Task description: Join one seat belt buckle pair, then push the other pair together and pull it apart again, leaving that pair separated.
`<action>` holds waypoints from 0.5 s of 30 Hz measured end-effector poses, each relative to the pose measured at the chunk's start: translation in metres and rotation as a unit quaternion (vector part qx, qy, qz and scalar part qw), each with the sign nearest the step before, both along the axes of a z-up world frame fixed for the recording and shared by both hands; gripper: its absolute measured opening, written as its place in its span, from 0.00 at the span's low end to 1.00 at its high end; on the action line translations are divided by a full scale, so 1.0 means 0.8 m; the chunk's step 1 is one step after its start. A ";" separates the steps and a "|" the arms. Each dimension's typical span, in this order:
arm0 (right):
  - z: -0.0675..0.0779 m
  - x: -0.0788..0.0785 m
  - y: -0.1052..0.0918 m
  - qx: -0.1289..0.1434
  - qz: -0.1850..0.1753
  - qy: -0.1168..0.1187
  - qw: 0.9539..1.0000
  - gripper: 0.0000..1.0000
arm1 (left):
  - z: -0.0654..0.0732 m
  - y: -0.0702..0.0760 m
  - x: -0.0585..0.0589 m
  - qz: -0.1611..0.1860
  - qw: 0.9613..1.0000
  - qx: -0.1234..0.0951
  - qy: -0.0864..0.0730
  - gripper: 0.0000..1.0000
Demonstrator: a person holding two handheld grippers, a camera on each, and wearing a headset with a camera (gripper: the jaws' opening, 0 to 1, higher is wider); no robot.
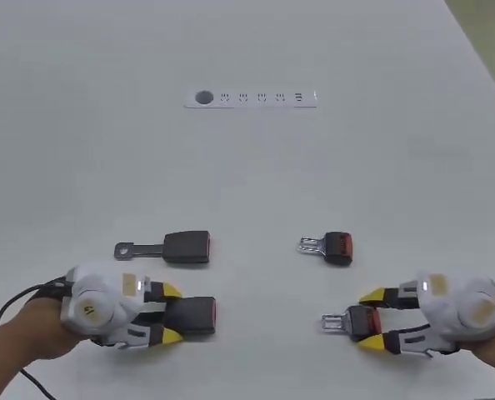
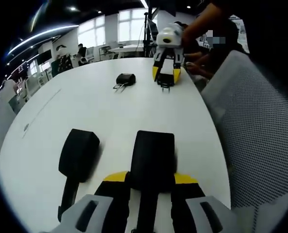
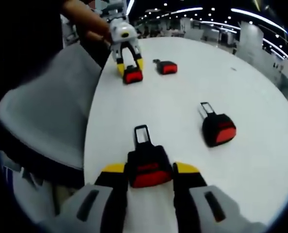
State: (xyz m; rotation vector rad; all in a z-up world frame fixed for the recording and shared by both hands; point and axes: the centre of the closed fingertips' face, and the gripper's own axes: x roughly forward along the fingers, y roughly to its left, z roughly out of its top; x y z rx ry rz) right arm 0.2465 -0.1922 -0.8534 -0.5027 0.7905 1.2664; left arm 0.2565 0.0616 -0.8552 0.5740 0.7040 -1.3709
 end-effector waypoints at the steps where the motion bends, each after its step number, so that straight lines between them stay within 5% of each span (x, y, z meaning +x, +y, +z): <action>1: 0.000 0.003 0.003 0.003 -0.004 -0.001 1.000 0.36 | 0.000 0.000 0.000 -0.001 1.000 0.000 0.001 0.34; 15: 0.000 0.013 0.055 0.047 -0.017 -0.006 0.999 0.36 | 0.005 -0.004 -0.001 0.001 1.000 -0.004 0.005 0.34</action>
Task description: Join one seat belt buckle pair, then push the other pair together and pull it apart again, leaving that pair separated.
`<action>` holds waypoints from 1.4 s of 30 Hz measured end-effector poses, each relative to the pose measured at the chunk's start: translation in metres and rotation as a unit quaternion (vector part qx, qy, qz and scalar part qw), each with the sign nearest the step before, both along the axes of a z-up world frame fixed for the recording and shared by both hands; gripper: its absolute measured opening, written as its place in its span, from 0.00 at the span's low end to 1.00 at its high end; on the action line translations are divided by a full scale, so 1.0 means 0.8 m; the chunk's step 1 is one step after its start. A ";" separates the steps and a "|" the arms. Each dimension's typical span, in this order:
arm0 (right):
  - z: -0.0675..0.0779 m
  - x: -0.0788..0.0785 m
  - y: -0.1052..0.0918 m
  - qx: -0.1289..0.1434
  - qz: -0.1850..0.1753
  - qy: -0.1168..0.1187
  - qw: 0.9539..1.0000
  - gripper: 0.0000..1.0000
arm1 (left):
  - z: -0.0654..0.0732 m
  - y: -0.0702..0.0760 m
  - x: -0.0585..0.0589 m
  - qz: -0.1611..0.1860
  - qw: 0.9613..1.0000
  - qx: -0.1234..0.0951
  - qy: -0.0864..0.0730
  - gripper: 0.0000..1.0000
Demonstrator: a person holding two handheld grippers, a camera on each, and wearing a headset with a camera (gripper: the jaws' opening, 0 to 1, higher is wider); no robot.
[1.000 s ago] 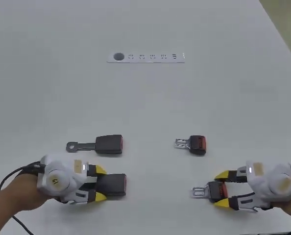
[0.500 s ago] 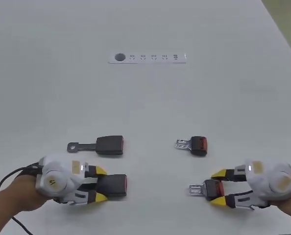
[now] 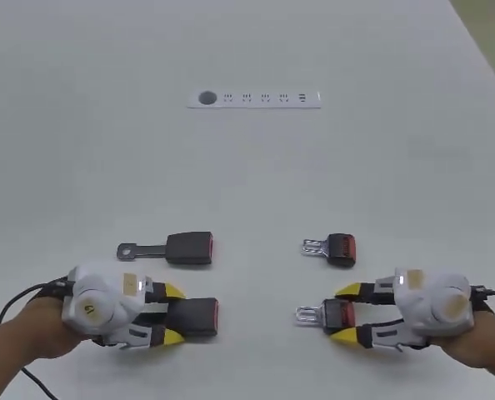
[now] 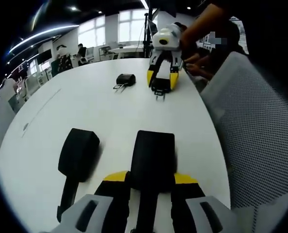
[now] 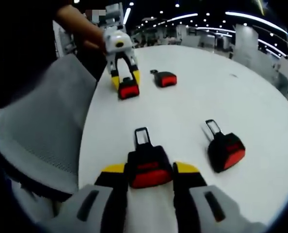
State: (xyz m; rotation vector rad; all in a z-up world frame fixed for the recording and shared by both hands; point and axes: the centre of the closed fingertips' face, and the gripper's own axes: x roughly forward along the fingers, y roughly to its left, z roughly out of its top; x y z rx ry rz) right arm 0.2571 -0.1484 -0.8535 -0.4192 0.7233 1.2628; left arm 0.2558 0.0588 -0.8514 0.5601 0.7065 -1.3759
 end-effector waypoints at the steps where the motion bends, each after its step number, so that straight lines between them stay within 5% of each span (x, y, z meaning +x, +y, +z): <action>1: 0.001 0.001 0.006 0.007 -0.003 0.001 1.000 0.36 | 0.000 0.000 0.000 0.000 1.000 0.000 0.000 0.34; 28: 0.001 0.003 0.146 0.056 0.029 0.008 0.998 0.36 | -0.003 -0.001 0.003 -0.005 1.000 0.014 -0.001 0.33; 42: 0.001 0.004 0.163 0.047 0.024 0.010 0.999 0.36 | -0.005 0.002 0.004 -0.014 1.000 0.025 -0.003 0.33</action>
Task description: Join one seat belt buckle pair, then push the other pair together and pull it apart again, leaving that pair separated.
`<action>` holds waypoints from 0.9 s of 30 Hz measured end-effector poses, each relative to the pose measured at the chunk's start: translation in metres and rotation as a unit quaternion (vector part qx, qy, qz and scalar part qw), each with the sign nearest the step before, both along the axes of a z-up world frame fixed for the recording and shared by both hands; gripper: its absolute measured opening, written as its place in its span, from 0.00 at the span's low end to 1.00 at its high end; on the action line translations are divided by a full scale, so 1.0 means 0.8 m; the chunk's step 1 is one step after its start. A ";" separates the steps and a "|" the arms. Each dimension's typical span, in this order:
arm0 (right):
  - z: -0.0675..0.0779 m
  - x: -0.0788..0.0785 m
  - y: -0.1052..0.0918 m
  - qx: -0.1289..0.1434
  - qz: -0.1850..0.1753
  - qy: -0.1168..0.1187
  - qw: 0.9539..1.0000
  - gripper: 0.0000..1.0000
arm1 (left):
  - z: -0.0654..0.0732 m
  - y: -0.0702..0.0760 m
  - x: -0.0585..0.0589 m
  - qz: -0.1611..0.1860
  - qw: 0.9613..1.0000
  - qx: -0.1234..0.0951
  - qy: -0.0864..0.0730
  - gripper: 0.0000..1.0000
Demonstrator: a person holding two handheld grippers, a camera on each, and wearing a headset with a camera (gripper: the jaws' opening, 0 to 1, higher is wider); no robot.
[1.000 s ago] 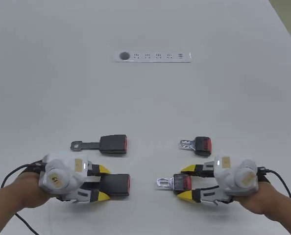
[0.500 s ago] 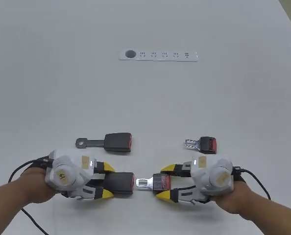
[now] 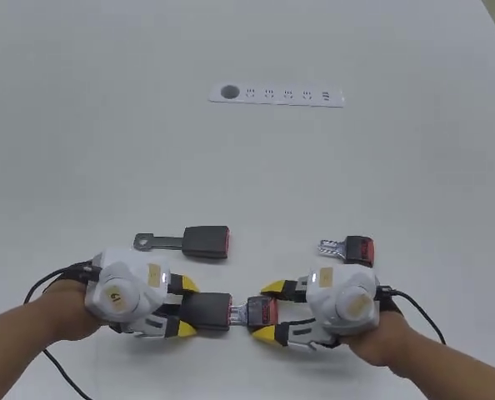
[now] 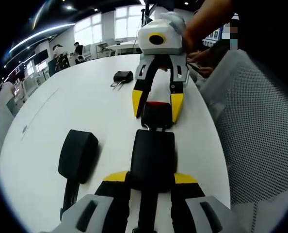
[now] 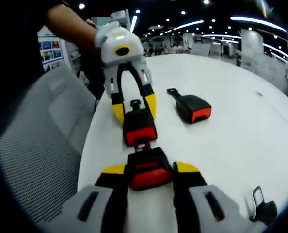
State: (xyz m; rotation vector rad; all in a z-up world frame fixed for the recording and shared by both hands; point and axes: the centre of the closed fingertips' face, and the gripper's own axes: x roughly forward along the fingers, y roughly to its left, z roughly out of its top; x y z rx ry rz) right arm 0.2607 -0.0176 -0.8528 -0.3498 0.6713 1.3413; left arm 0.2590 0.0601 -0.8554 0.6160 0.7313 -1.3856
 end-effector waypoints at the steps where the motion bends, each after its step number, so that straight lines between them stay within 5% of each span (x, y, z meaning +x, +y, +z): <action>1: 0.000 0.001 0.001 -0.001 0.000 0.002 1.000 0.36 | 0.000 0.000 0.000 0.000 1.000 -0.001 0.000 0.33; 14: 0.002 0.000 0.027 -0.010 -0.005 0.005 1.000 0.36 | 0.000 -0.001 -0.001 -0.008 1.000 0.005 0.006 0.33; 27: 0.003 -0.002 0.021 -0.023 -0.012 -0.003 1.000 0.36 | -0.002 -0.001 0.001 -0.004 1.000 0.000 0.004 0.33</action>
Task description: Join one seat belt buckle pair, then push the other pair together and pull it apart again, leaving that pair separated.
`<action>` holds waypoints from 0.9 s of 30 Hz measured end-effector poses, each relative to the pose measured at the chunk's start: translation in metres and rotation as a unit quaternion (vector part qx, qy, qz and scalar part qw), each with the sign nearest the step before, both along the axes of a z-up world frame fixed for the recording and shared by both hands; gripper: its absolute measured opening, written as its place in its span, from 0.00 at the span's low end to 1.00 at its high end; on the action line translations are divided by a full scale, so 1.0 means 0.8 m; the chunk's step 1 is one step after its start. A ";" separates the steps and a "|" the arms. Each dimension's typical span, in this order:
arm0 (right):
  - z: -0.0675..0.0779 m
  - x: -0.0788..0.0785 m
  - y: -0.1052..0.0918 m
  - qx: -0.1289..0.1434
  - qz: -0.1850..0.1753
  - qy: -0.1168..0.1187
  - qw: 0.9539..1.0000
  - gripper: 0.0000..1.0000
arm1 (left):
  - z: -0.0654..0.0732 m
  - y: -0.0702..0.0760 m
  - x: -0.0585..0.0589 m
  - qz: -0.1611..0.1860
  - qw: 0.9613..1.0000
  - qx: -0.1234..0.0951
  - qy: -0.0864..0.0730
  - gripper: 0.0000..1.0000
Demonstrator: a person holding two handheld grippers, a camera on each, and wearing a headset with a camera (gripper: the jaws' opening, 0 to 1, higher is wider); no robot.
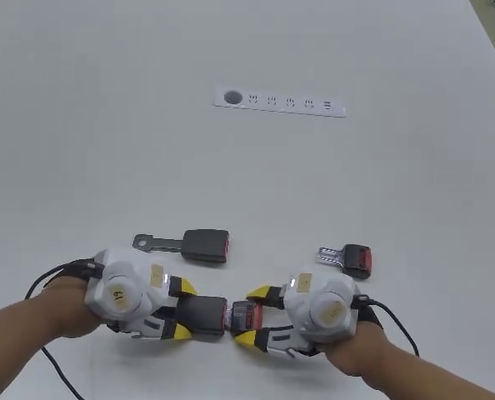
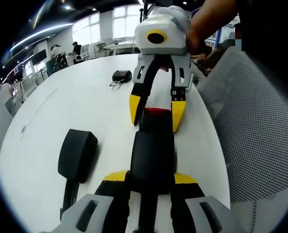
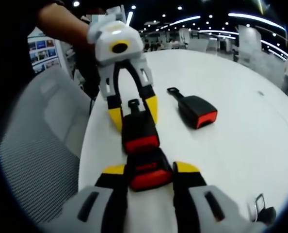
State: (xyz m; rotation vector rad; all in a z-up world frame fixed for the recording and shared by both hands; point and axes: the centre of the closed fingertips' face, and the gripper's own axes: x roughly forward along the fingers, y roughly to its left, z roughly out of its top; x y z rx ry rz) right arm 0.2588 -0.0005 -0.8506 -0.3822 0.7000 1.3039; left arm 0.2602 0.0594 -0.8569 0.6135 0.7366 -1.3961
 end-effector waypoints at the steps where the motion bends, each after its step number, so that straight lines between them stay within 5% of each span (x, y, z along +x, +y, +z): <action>1: 0.000 0.000 0.000 -0.002 0.002 -0.001 1.000 0.36 | 0.000 0.000 0.000 0.001 1.000 -0.001 0.000 0.33; 27: -0.005 -0.002 -0.004 -0.020 0.038 -0.024 0.999 0.35 | 0.001 0.004 -0.005 0.016 0.999 -0.039 0.004 0.32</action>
